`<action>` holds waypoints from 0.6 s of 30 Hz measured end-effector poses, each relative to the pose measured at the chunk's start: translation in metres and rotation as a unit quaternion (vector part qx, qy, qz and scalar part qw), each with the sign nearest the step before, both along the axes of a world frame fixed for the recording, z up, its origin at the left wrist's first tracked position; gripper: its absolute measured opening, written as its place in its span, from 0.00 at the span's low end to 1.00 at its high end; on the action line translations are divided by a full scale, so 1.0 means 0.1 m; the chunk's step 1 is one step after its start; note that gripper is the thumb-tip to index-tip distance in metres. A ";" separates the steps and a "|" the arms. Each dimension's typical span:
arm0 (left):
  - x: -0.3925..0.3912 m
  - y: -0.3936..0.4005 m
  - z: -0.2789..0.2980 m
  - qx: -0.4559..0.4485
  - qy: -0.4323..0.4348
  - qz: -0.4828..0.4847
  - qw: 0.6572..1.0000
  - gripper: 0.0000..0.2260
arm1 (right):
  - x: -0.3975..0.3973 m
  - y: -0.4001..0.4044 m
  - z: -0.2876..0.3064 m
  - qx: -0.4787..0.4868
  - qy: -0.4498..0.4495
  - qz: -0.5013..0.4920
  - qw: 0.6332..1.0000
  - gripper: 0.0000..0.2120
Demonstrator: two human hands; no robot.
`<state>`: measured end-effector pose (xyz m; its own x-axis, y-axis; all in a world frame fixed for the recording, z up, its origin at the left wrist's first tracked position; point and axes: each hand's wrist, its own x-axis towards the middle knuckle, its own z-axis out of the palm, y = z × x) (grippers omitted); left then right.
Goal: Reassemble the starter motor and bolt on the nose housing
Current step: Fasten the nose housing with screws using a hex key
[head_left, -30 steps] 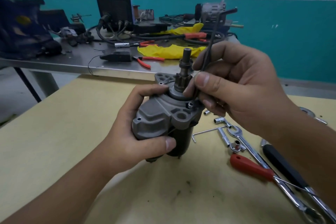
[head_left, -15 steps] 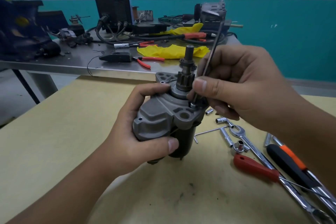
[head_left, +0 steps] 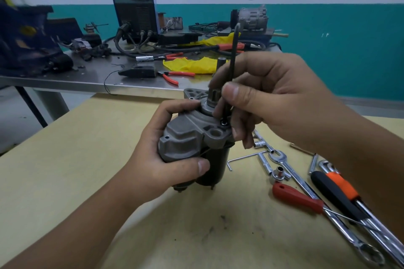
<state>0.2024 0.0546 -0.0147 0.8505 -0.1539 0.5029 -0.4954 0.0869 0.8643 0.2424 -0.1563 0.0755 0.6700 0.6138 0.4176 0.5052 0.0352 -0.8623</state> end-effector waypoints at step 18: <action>-0.02 -0.02 -0.01 -0.001 -0.001 0.011 1.000 0.32 | 0.04 0.03 -0.06 0.072 0.048 0.015 0.996 0.04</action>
